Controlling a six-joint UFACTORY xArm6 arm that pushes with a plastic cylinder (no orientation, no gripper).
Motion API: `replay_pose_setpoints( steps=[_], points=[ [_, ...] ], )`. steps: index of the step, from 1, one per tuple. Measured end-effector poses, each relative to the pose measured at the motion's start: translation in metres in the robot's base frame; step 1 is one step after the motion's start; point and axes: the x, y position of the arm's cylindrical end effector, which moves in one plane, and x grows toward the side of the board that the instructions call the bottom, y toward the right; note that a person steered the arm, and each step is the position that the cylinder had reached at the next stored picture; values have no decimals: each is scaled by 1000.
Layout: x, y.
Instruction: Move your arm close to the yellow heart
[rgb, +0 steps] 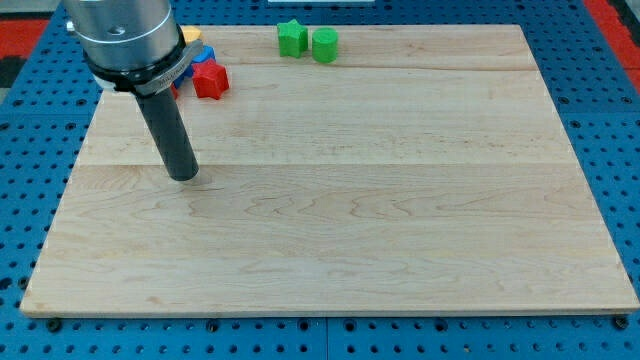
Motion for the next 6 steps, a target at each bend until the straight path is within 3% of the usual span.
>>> replay_pose_setpoints(
  steps=[1,3,4,6],
  points=[
    [0,-17],
    [13,-147],
    [-25,-147],
    [-171,-140]
  ],
)
